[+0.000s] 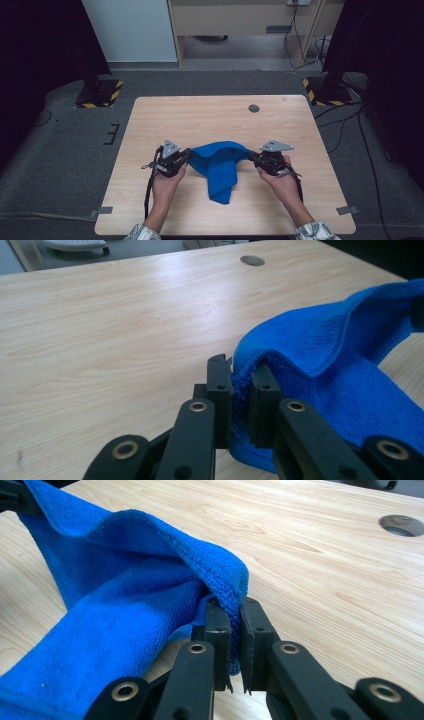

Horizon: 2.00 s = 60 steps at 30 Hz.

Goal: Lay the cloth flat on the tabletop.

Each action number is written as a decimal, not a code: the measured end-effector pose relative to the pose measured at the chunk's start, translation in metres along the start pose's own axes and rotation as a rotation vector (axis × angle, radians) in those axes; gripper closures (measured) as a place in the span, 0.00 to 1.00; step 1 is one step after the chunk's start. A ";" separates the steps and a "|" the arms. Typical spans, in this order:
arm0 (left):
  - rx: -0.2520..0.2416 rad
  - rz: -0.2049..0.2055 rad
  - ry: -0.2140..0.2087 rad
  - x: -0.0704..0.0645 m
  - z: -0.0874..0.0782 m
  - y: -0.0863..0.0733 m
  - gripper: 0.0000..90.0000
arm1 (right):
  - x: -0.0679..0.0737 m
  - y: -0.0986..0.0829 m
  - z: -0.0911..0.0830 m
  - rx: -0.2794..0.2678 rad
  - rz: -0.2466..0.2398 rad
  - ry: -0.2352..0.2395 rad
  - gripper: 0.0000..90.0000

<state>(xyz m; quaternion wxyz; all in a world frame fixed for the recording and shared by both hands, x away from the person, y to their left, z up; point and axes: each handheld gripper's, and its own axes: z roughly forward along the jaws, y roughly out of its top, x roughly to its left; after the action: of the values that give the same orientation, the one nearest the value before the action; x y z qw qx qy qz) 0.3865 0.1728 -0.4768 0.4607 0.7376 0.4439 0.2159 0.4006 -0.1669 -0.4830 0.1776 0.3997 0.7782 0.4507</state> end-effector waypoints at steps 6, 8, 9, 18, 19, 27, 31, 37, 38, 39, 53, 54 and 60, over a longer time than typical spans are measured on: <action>-0.007 0.006 0.003 -0.004 0.007 0.014 0.93 | -0.011 0.001 -0.014 -0.017 0.007 -0.013 0.94; -0.008 0.006 0.006 -0.004 0.008 0.017 0.94 | -0.015 0.001 -0.019 -0.025 0.009 -0.022 0.94; -0.010 0.004 0.002 -0.003 0.008 0.018 0.94 | -0.017 0.001 -0.021 -0.028 0.013 -0.023 0.94; -0.025 0.020 0.014 -0.005 0.000 0.035 0.94 | -0.020 0.016 -0.037 -0.047 -0.009 -0.013 0.94; -0.028 0.021 0.014 -0.005 -0.001 0.037 0.94 | -0.019 0.019 -0.040 -0.052 -0.018 -0.014 0.94; -0.052 0.026 0.016 -0.009 -0.011 0.049 0.94 | -0.013 0.036 -0.056 -0.081 -0.042 -0.021 0.94; -0.061 0.025 0.017 -0.009 -0.018 0.054 0.94 | -0.012 0.041 -0.062 -0.087 -0.044 -0.021 0.94; -0.060 0.026 0.017 -0.010 -0.020 0.056 0.95 | -0.009 0.048 -0.063 -0.090 -0.042 -0.023 0.94; -0.059 0.026 0.018 -0.010 -0.020 0.056 0.95 | -0.010 0.048 -0.063 -0.090 -0.043 -0.024 0.94; -0.058 0.025 0.018 -0.009 -0.020 0.056 0.95 | -0.011 0.049 -0.062 -0.091 -0.044 -0.022 0.94; -0.066 0.025 0.024 -0.009 -0.024 0.056 0.95 | -0.009 0.053 -0.069 -0.098 -0.047 -0.021 0.94; -0.065 0.025 0.026 -0.009 -0.024 0.057 0.94 | -0.008 0.054 -0.071 -0.098 -0.048 -0.021 0.94; -0.069 0.029 0.024 -0.009 -0.027 0.058 0.94 | -0.005 0.060 -0.076 -0.108 -0.061 -0.023 0.94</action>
<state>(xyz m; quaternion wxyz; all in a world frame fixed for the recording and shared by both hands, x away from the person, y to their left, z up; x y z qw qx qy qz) 0.3889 0.1672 -0.4121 0.4774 0.7249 0.4310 0.2467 0.3827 -0.1967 -0.3929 0.2214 0.3708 0.7626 0.4817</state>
